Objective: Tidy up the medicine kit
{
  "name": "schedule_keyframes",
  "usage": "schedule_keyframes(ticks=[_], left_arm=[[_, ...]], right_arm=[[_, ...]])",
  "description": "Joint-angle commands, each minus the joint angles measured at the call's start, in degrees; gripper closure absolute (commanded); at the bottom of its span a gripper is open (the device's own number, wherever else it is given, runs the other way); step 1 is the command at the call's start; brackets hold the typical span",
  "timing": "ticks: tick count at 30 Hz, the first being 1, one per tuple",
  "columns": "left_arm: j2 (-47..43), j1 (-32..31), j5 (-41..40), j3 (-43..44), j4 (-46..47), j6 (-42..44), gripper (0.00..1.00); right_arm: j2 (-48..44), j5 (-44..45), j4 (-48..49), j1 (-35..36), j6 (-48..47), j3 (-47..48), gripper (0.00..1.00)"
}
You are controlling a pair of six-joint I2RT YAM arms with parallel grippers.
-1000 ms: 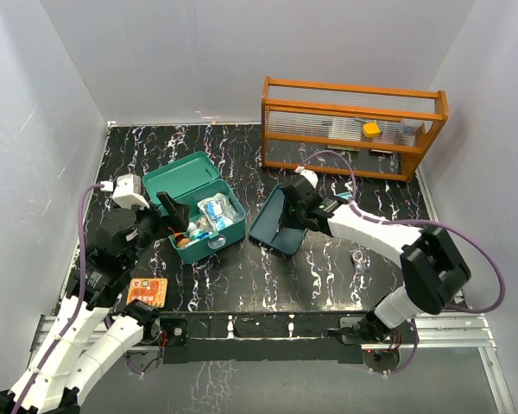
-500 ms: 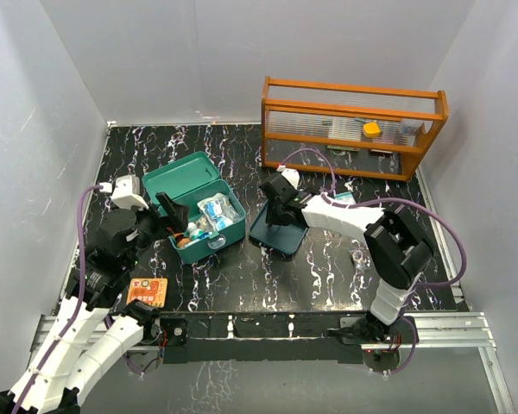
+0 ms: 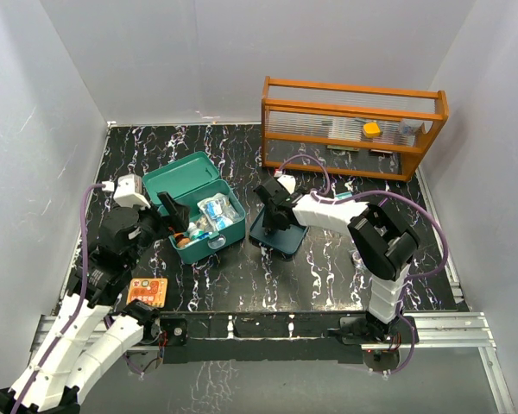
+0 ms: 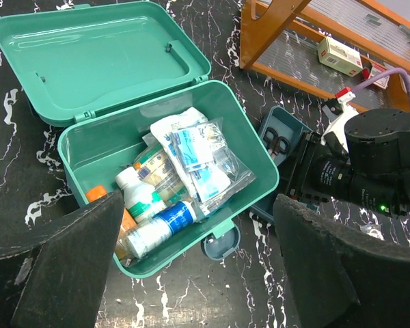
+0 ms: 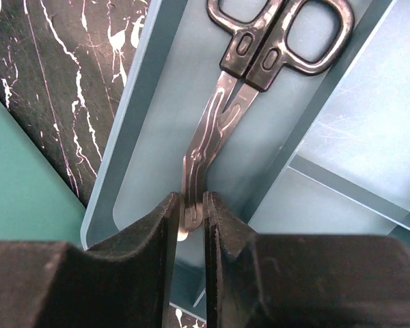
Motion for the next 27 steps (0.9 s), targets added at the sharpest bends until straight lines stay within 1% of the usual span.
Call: schedule_keyframes(ticks=[1, 4, 7, 9, 12, 16, 22, 25, 27], left_arm=[[-0.9, 0.1, -1.2, 2.6, -0.4, 0.3, 0.1], [-1.3, 0.1, -1.1, 2.5, -0.7, 0.4, 0.1], [-1.5, 0.1, -1.2, 3.2, -1.6, 1.5, 0.1], [-2.0, 0.1, -1.9, 4.7, -3.0, 2.5, 0.1], [-3.7, 0.1, -2.8, 5.0, -3.5, 4.2, 0.1], [-7.3, 0.1, -2.6, 1.8, -2.1, 4.5, 0.09], [-11.5, 0.1, -3.1, -3.1, -0.5, 3.1, 0.09], [-13.0, 0.1, -2.6, -4.5, -1.0, 2.6, 0.08], [-14.0, 0.1, -2.0, -5.4, -2.0, 2.3, 0.08]], right_arm=[[-1.9, 2.2, 0.0, 0.3, 1.4, 3.4, 0.78], [-2.6, 2.8, -0.9, 0.3, 1.4, 3.9, 0.7], [-4.5, 2.5, -2.4, 0.2, 1.3, 4.4, 0.69], [-8.0, 2.6, -3.1, 0.3, 1.2, 3.6, 0.68], [-14.6, 5.2, -3.1, 0.1, 0.5, -0.1, 0.66], [-23.2, 8.7, -5.6, -1.5, 0.2, -6.8, 0.64], [-33.8, 10.5, -12.3, -8.3, 1.4, -17.2, 0.62], [-38.1, 11.8, -15.1, -11.8, 3.1, -20.4, 0.55], [-40.3, 13.1, -17.2, -13.9, 4.0, -22.2, 0.46]])
